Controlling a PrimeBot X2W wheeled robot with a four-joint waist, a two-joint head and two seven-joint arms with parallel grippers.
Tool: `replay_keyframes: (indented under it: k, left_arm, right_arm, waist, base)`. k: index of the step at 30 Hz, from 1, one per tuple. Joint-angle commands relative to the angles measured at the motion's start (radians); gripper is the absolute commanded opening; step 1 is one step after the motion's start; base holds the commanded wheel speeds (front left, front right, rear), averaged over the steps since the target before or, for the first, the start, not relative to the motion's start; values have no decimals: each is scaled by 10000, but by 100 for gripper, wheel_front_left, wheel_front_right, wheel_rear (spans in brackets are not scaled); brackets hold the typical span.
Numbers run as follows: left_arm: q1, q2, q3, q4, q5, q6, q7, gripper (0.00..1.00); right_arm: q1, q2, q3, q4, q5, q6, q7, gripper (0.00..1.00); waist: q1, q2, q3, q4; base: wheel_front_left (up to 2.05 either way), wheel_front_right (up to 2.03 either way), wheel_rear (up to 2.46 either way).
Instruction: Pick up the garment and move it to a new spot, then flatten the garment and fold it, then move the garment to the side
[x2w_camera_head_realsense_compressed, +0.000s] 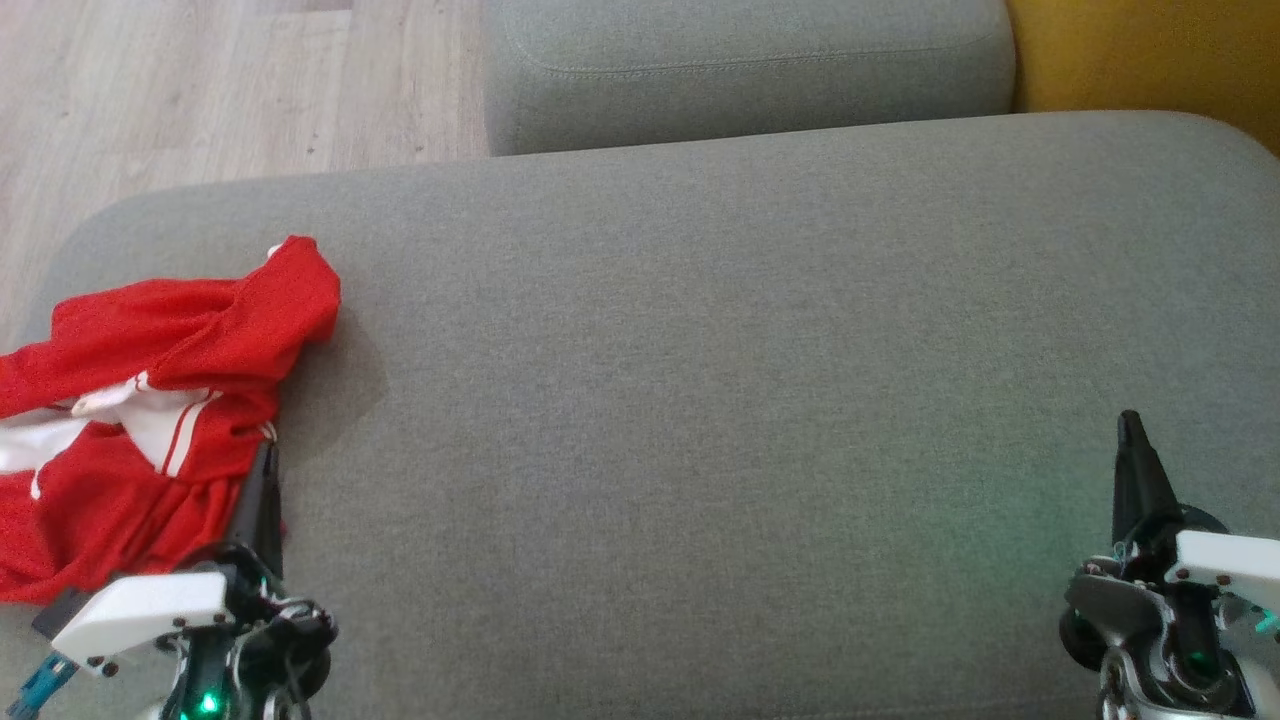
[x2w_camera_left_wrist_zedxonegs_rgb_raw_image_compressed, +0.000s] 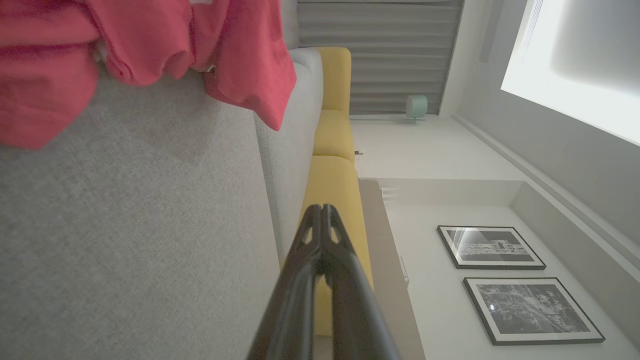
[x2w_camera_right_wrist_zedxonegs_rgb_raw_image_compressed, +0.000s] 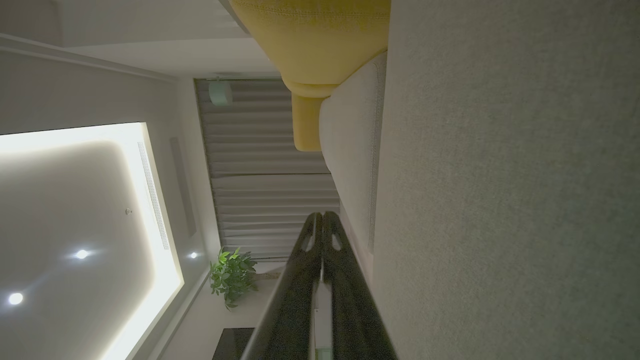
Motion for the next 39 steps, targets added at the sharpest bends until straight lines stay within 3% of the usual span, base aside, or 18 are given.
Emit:
replay_keyframes:
  k: [1,30,31,39]
  left_arm:
    - [-576,96,349,-359,-46,-73,72,0]
    - [-576,96,349,-359,-46,-73,72,0]
    - [0,0,0,6,0,0,-2,100]
    - [48,6,-134,-110,125,54,-238,100]
  right_arm:
    - [-355,-49,218,-382,73,-7,55,0]
    - [-355,-49,218,-382,73,-7,55,0]
    - [0,2,0,5,-2,0,0,100]
    - [104,-1,99,-186,-137,0,-236,100]
  waist:
    - [0,0,0,0]
    - [0,0,0,0]
    - [0,0,0,0]
    - [0,0,-7,-6]
  base:
    - [0,0,0]
    - [0,0,0]
    - [0,0,0]
    - [0,0,0]
